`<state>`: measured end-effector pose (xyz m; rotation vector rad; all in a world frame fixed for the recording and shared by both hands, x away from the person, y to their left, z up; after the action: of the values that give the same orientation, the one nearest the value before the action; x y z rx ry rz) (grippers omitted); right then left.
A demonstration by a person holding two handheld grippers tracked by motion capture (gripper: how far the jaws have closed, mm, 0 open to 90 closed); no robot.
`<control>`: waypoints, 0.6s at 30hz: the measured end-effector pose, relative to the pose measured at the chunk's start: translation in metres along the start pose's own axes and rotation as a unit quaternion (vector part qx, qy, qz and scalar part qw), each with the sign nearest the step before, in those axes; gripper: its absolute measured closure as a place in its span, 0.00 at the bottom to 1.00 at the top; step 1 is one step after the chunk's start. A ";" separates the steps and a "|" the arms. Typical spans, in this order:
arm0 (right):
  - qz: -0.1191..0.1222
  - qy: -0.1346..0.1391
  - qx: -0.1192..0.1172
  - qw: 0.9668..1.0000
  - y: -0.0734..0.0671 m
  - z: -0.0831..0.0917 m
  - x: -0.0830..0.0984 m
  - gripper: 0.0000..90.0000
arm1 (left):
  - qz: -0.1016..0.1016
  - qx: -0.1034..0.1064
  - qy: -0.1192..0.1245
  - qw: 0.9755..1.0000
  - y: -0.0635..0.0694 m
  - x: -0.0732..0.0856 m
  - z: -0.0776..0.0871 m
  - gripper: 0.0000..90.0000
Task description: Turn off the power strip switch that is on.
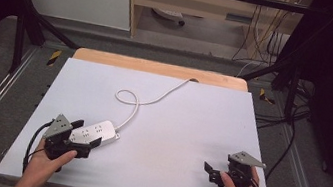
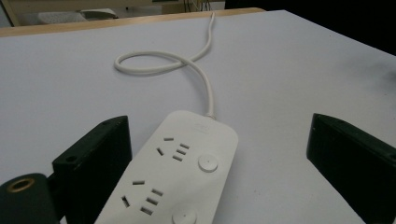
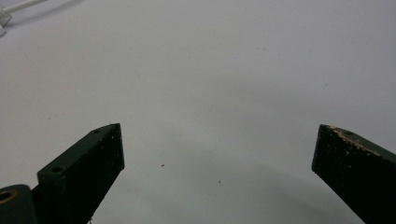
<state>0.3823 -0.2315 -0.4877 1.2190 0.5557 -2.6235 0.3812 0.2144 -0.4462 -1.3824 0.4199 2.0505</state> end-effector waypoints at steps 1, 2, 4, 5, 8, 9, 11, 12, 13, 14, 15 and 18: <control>0.000 0.000 0.000 1.000 0.000 0.000 0.000 0.04 | -0.002 -0.001 0.001 1.000 0.000 0.000 0.000 0.07; 0.000 0.000 0.000 1.000 0.000 0.000 0.000 0.04 | -0.002 -0.002 0.002 1.000 0.000 0.000 0.000 0.07; 0.000 0.000 0.000 1.000 0.000 0.000 0.000 0.04 | -0.001 -0.005 0.002 1.000 -0.001 -0.001 0.000 0.07; 0.000 -0.001 0.000 1.000 0.000 0.000 0.000 0.04 | 0.001 -0.008 0.002 1.000 -0.001 -0.001 0.000 0.07; 0.000 -0.002 0.000 1.000 0.000 0.000 0.000 0.04 | 0.001 -0.013 0.004 1.000 -0.002 -0.002 0.000 0.07; 0.001 -0.002 0.000 1.000 0.000 0.000 0.000 0.04 | -0.002 -0.016 0.004 1.000 -0.002 -0.002 0.001 0.07; 0.000 0.000 0.000 1.000 0.000 0.000 0.000 0.04 | 0.000 -0.021 0.008 1.000 -0.003 -0.004 0.002 0.07; 0.000 -0.001 0.000 1.000 0.000 0.000 0.000 0.04 | 0.000 -0.026 0.009 1.000 -0.003 -0.004 0.002 0.07; 0.000 -0.001 0.001 1.000 0.000 0.000 0.000 0.04 | 0.001 -0.024 0.011 1.000 -0.003 -0.005 0.002 0.07; 0.000 -0.001 0.000 1.000 0.000 0.000 0.000 0.04 | -0.001 -0.025 0.013 1.000 -0.003 -0.006 0.003 0.07; 0.000 -0.001 0.001 1.000 0.000 0.000 0.000 0.04 | 0.000 -0.026 0.013 1.000 -0.003 -0.006 0.003 0.07; 0.000 0.000 0.001 1.000 0.000 0.000 0.000 0.04 | 0.000 -0.028 0.016 0.999 -0.004 -0.007 0.005 0.07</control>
<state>0.3823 -0.2315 -0.4877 1.2183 0.5538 -2.6241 0.3821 0.2185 -0.4370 -1.4508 0.3786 2.0572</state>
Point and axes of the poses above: each handheld gripper's, and its own axes: z roughly backward along the jaws, x roughly out of its underside, y roughly to its right, the point moved 7 cm from there along -z, roughly forward along the jaws, and after that the axes turned 11 degrees about -z, right-handed, at the moved point
